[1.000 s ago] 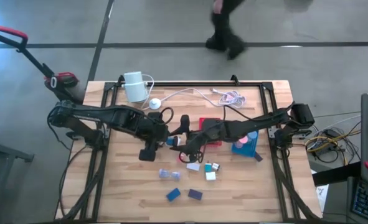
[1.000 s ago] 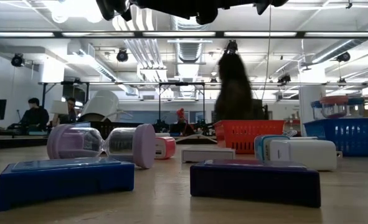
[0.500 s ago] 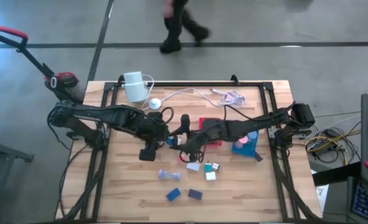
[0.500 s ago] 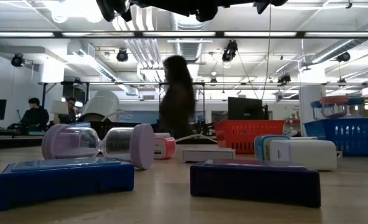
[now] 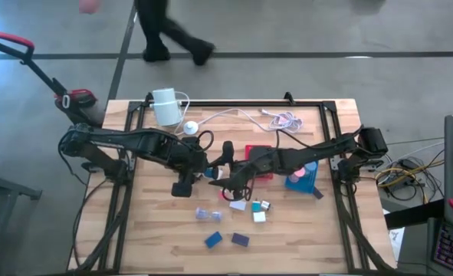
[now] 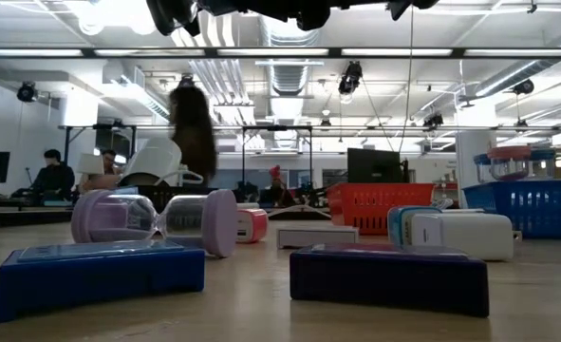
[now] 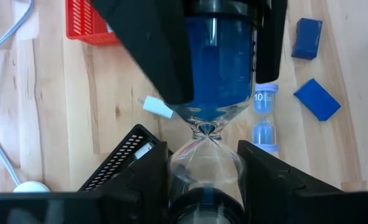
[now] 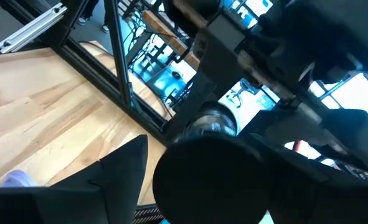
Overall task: Pick & Place Office items
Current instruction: Put the black hourglass into the blue bin
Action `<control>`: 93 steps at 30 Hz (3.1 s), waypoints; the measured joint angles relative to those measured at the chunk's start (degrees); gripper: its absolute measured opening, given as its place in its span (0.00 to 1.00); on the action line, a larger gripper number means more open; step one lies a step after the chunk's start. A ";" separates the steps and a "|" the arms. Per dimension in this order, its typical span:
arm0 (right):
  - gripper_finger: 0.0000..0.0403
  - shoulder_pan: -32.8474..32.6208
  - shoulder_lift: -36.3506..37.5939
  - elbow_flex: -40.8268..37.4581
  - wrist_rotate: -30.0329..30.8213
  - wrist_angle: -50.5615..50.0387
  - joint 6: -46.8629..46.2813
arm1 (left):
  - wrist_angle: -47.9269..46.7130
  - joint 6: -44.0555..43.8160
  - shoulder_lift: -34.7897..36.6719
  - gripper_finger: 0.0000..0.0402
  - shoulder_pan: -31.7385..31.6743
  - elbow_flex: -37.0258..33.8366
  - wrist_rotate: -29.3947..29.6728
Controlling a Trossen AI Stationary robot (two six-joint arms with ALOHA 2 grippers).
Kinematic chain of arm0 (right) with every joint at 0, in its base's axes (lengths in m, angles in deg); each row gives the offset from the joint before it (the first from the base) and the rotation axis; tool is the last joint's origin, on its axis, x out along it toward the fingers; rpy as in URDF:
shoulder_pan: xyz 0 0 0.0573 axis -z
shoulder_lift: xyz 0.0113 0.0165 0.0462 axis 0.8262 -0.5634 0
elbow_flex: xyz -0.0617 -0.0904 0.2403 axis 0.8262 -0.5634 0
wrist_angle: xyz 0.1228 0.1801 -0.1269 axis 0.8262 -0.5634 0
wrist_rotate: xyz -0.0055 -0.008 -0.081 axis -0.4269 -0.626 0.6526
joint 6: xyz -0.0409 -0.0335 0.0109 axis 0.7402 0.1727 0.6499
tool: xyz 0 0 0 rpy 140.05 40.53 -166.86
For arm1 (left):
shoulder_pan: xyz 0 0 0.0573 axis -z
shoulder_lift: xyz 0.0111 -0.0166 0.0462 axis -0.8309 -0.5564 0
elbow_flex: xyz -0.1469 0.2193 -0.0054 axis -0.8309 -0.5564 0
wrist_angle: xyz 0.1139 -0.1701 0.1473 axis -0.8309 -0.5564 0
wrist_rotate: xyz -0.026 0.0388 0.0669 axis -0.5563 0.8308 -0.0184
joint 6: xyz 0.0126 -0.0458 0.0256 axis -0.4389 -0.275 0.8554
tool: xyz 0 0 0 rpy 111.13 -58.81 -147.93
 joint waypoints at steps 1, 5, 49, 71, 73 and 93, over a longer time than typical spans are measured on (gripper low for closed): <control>0.65 -0.01 0.00 0.00 0.04 0.21 0.08 | -0.07 0.00 0.00 0.42 -0.08 -0.02 0.00; 0.58 -0.02 0.02 0.00 0.52 0.23 0.22 | -0.04 0.00 0.00 0.42 -0.15 -0.02 0.02; 0.50 -0.88 26.81 -10.21 3.54 -20.54 -16.91 | 35.30 9.56 42.29 0.78 4.86 -40.54 5.41; 0.50 -2.18 51.24 -19.61 8.58 -34.79 -43.09 | 85.24 16.06 57.82 0.02 3.34 -77.85 20.42; 0.50 -3.67 50.86 -15.81 11.12 -43.31 -45.99 | 84.28 16.08 58.98 0.01 3.39 -77.76 19.82; 0.50 -15.94 33.79 9.78 10.48 -106.65 -80.89 | 80.02 14.81 61.40 0.02 3.39 -77.70 19.53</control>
